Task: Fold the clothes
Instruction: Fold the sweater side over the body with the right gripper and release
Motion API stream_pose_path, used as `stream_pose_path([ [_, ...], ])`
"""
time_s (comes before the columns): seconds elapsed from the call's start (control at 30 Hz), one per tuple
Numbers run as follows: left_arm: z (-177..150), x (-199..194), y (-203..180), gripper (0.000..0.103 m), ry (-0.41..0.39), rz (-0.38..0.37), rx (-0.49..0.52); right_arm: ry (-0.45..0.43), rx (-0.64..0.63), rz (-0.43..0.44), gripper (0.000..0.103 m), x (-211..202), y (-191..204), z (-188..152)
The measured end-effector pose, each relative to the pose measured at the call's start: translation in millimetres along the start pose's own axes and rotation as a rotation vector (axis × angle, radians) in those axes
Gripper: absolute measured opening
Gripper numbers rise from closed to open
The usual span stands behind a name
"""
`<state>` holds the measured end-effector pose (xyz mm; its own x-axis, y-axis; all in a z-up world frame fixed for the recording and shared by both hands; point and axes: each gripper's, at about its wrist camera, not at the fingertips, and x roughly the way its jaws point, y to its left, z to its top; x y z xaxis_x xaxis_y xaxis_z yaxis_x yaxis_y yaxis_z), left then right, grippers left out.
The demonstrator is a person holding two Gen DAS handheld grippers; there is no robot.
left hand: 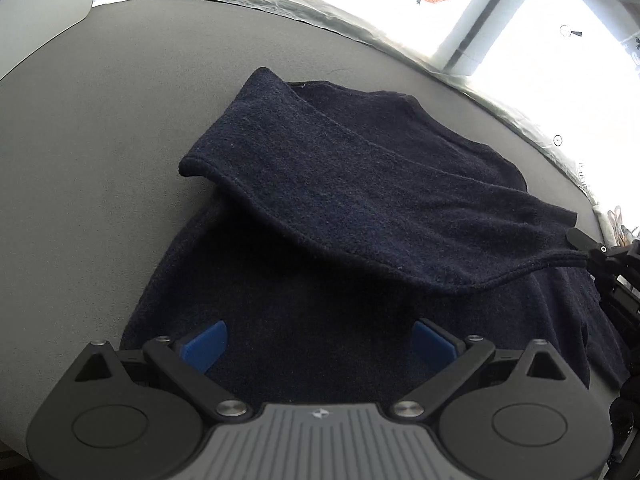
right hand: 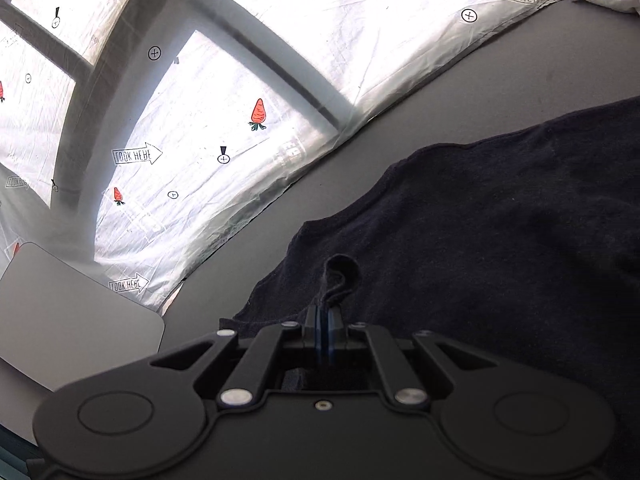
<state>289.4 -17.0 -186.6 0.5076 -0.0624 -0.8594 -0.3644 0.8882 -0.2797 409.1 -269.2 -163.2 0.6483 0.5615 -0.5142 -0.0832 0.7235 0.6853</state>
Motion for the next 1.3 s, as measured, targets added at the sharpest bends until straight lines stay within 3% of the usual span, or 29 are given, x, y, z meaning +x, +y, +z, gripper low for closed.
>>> stream_pose_path([
  [0.17, -21, 22, -24, 0.099, 0.054, 0.041, -0.048, -0.032, 0.028, -0.036, 0.004, -26, -49, 26],
  [0.37, -30, 40, -42, 0.103, 0.049, 0.166, -0.031, 0.099, 0.115, -0.076, 0.009, -15, -108, 35],
  [0.43, -31, 43, -48, 0.103, 0.051, 0.217, -0.011, 0.145, 0.115, -0.090, 0.018, -7, -118, 35],
  [0.5, -32, 52, -60, 0.103, 0.052, 0.278, 0.028, 0.188, 0.114, -0.090, 0.036, 4, -127, 36],
  [0.53, -33, 54, -65, 0.103, 0.047, 0.296, 0.041, 0.204, 0.117, -0.080, 0.037, 9, -130, 38],
  [0.63, -35, 54, -63, 0.103, 0.028, 0.309, 0.014, 0.227, 0.107, -0.031, 0.036, 21, -134, 41],
  [0.67, -36, 53, -63, 0.103, 0.019, 0.313, 0.008, 0.237, 0.086, -0.021, 0.029, 25, -133, 41],
  [0.7, -38, 53, -64, 0.103, 0.011, 0.319, 0.009, 0.248, 0.064, -0.012, 0.010, 29, -131, 41],
  [0.73, -39, 54, -66, 0.103, 0.003, 0.325, 0.008, 0.245, 0.045, 0.002, 0.005, 29, -129, 43],
  [0.87, -42, 53, -67, 0.103, -0.016, 0.331, 0.009, 0.211, -0.021, 0.061, 0.005, 22, -121, 51],
  [1.07, -40, 54, -70, 0.103, -0.013, 0.345, -0.002, 0.063, -0.092, 0.098, 0.004, -5, -112, 92],
  [1.2, -41, 53, -69, 0.103, -0.017, 0.348, -0.006, -0.041, -0.134, 0.067, 0.005, -25, -117, 120],
  [1.3, -40, 52, -69, 0.103, -0.018, 0.349, -0.008, -0.067, -0.156, 0.011, 0.005, -30, -130, 130],
])
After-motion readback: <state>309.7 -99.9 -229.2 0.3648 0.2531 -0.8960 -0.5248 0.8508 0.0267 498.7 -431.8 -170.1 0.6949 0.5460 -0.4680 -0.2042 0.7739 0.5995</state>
